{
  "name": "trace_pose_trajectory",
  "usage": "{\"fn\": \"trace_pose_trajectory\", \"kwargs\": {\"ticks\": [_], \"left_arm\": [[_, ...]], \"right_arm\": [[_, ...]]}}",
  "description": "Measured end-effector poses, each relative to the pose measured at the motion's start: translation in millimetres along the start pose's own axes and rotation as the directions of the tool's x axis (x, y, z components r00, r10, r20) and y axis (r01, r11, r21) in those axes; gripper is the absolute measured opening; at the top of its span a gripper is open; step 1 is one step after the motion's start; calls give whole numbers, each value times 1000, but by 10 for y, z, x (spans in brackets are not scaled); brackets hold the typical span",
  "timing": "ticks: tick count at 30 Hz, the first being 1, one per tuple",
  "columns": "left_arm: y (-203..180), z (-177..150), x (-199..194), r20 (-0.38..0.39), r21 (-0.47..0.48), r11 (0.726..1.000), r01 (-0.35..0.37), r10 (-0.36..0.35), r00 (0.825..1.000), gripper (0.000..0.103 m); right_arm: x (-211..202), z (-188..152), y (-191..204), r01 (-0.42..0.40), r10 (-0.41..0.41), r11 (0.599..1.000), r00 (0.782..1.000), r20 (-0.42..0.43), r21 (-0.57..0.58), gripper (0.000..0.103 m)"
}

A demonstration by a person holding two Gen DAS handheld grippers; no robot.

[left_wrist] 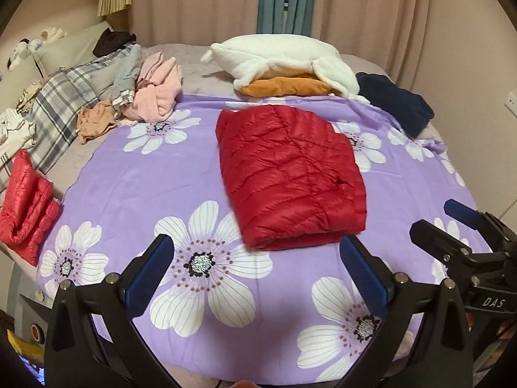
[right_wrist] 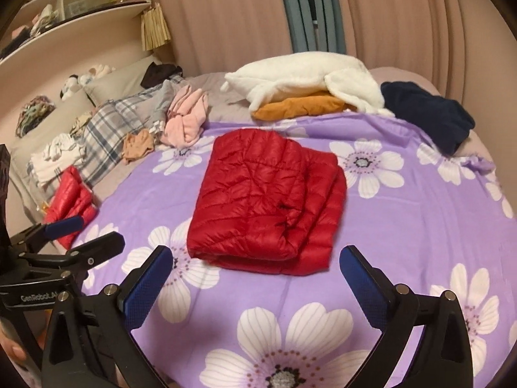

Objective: Fold large clothes

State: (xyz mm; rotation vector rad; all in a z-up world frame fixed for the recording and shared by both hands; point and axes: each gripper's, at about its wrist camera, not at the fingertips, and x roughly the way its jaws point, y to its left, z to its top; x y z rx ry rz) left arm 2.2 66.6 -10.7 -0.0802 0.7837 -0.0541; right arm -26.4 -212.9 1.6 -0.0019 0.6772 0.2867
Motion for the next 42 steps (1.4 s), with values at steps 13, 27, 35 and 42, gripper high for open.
{"fn": "trace_pose_trajectory", "kwargs": {"ticks": [13, 27, 35, 42], "left_arm": [[61, -78, 101, -50, -13, 999, -40, 39, 998, 103], [19, -94, 116, -64, -4, 999, -37, 37, 997, 103], [8, -101, 113, -63, 3, 999, -39, 39, 997, 103], [0, -101, 113, -64, 3, 999, -40, 40, 997, 103]], "right_arm": [[64, -97, 84, 56, -57, 998, 998, -30, -19, 102], [70, -92, 110, 59, -60, 998, 998, -36, -28, 102], [101, -108, 100, 53, -55, 998, 998, -40, -34, 102], [102, -110, 94, 53, -54, 998, 998, -42, -33, 102]]}}
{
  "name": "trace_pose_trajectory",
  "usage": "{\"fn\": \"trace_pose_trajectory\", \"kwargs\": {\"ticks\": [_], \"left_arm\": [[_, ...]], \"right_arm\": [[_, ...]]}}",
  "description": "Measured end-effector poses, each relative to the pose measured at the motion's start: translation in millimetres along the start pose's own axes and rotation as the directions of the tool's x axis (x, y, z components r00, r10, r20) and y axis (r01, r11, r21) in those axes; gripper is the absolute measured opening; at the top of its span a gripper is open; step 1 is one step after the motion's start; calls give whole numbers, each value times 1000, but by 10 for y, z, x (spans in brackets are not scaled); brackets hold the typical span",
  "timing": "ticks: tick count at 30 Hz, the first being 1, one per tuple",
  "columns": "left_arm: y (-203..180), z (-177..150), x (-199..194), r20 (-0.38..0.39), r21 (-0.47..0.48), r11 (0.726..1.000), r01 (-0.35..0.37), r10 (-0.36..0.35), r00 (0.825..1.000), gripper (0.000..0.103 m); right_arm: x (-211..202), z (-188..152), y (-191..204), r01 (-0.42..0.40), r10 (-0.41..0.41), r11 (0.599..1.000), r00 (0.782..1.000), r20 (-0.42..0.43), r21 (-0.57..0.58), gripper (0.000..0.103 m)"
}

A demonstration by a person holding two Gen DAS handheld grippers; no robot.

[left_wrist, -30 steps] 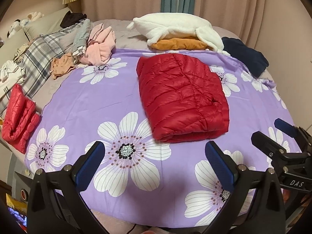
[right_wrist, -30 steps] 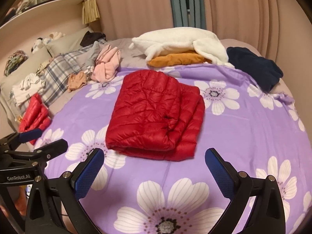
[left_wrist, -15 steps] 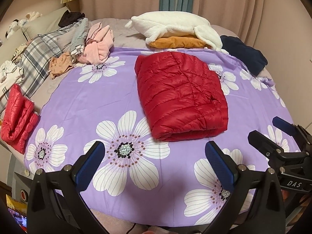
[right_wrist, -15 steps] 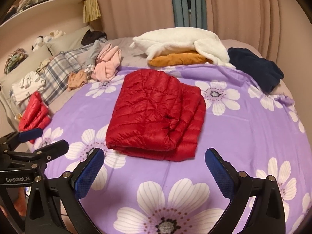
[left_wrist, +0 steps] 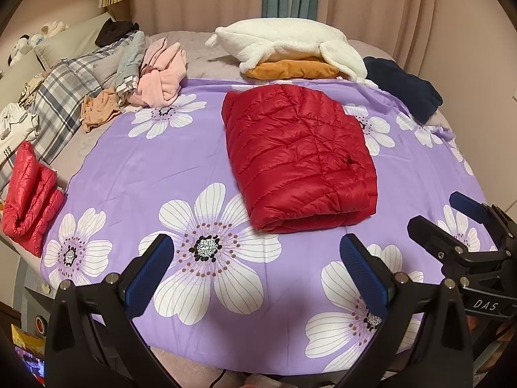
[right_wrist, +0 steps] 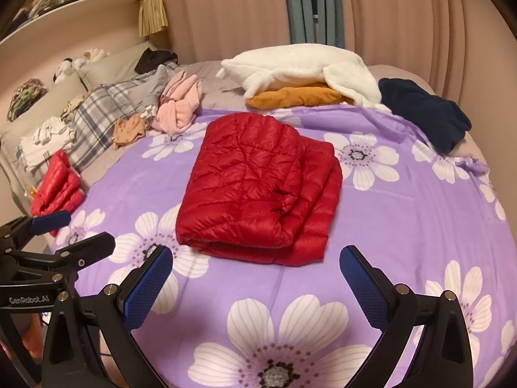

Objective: Fold large clothes

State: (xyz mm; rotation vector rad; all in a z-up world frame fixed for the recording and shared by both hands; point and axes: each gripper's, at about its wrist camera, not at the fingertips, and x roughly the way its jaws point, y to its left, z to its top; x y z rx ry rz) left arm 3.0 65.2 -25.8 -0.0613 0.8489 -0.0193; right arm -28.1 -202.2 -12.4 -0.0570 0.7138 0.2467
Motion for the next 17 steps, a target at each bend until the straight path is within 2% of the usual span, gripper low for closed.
{"fn": "trace_pose_trajectory", "kwargs": {"ticks": [17], "left_arm": [[0, 37, -28, 5, 0, 1000, -13, 13, 1000, 103]], "right_arm": [[-4, -21, -16, 3, -3, 1000, 1000, 0, 13, 102]]}}
